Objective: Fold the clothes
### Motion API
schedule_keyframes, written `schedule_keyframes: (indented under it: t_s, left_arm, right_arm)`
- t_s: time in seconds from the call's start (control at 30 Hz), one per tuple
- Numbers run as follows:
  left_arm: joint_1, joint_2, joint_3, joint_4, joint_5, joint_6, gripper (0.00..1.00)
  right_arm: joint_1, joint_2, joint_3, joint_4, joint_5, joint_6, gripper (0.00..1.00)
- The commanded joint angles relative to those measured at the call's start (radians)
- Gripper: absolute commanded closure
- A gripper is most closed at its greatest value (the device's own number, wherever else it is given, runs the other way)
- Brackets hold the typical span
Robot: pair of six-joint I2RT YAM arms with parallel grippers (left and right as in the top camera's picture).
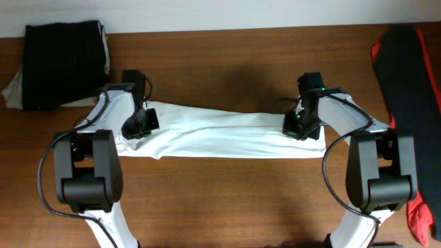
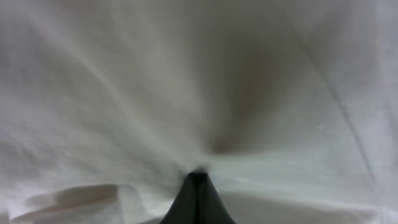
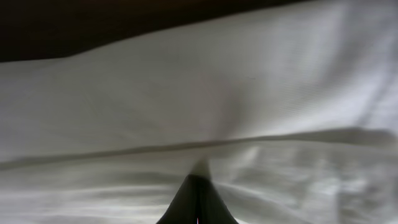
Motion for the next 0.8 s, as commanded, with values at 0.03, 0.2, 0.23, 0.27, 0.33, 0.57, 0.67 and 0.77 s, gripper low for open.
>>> schedule_keyframes:
  t_s: [0.03, 0.2, 0.23, 0.27, 0.33, 0.57, 0.67, 0.77]
  left_arm:
    - [0.108, 0.006, -0.049, -0.002, -0.03, 0.014, 0.99]
    - [0.195, 0.006, -0.053, -0.009, -0.042, -0.055, 0.99]
    - [0.206, 0.006, -0.053, -0.009, -0.042, -0.069, 0.99]
    - [0.214, 0.006, -0.053, -0.005, -0.042, -0.069, 0.99]
    - [0.229, 0.004, -0.051, -0.008, -0.048, -0.08, 0.99]
    - [0.282, -0.087, -0.019, -0.082, -0.103, -0.139, 0.99]
    - [0.286, -0.167, -0.019, -0.083, -0.105, -0.139, 0.99]
    - [0.286, -0.252, -0.019, -0.086, -0.105, -0.139, 0.72]
  right_arm:
    - [-0.077, 0.024, -0.012, -0.021, 0.041, 0.004, 0.96]
    - [-0.111, 0.024, -0.011, -0.025, 0.04, 0.005, 0.96]
    - [-0.111, 0.024, -0.01, -0.021, 0.04, 0.005, 0.96]
    - [-0.111, 0.024, -0.003, -0.021, 0.04, 0.005, 0.96]
    - [-0.111, 0.024, 0.022, -0.027, 0.04, 0.005, 0.96]
    - [-0.111, 0.019, 0.247, -0.206, 0.058, -0.005, 0.96]
    - [-0.117, 0.013, 0.359, -0.294, 0.134, -0.026, 0.82]
    - [-0.162, 0.012, 0.452, -0.373, 0.214, -0.026, 0.16]
